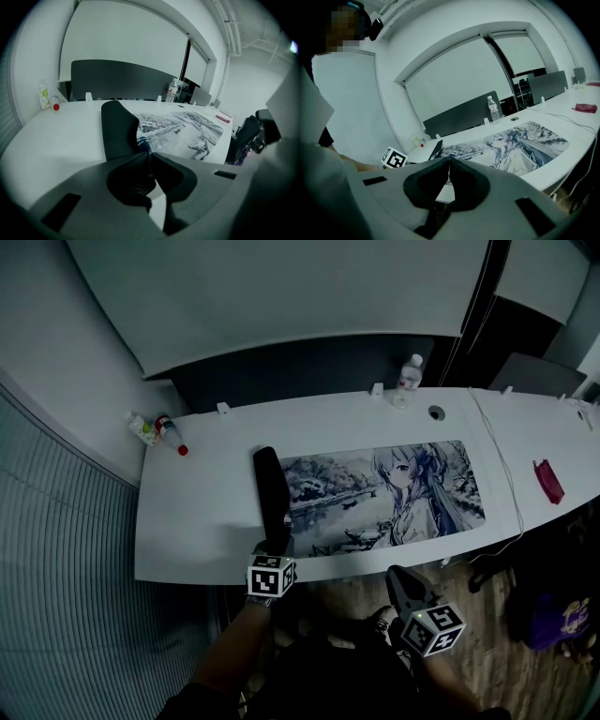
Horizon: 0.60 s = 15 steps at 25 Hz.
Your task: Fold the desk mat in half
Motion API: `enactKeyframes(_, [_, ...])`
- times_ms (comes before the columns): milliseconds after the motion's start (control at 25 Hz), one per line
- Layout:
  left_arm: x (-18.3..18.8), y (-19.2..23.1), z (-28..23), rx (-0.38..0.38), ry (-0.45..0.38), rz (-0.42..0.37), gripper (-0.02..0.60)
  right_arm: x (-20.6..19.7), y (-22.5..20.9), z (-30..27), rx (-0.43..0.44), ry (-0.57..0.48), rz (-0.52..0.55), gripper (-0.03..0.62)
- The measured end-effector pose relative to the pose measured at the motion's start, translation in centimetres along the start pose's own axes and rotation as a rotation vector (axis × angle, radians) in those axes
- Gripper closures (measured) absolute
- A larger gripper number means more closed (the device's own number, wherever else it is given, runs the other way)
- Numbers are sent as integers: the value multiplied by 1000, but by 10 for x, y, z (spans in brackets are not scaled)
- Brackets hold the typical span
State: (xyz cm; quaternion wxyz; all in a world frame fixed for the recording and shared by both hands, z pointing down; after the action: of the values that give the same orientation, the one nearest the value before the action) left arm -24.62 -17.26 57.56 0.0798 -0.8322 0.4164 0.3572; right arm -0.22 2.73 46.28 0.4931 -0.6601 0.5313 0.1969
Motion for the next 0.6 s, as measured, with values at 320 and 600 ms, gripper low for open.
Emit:
enactKeyframes(320, [6, -30, -18, 17, 51, -21, 546, -4, -39, 15, -18, 1, -28, 569])
enactKeyframes(600, [10, -51, -32, 23, 68, -23, 546, -4, -62, 22, -19, -3, -57, 569])
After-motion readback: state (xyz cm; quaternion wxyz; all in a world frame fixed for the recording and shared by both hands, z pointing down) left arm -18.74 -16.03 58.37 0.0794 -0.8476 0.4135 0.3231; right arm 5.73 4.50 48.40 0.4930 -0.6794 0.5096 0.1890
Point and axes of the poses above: the fingertips, and each gripper's own axes: z backward along the fingers, y to its left, x out of its top, the point moved 9 cm from there along z, backward along the fingers, and after that the axes turned 5 degrees about y, right-handed, at the moved point
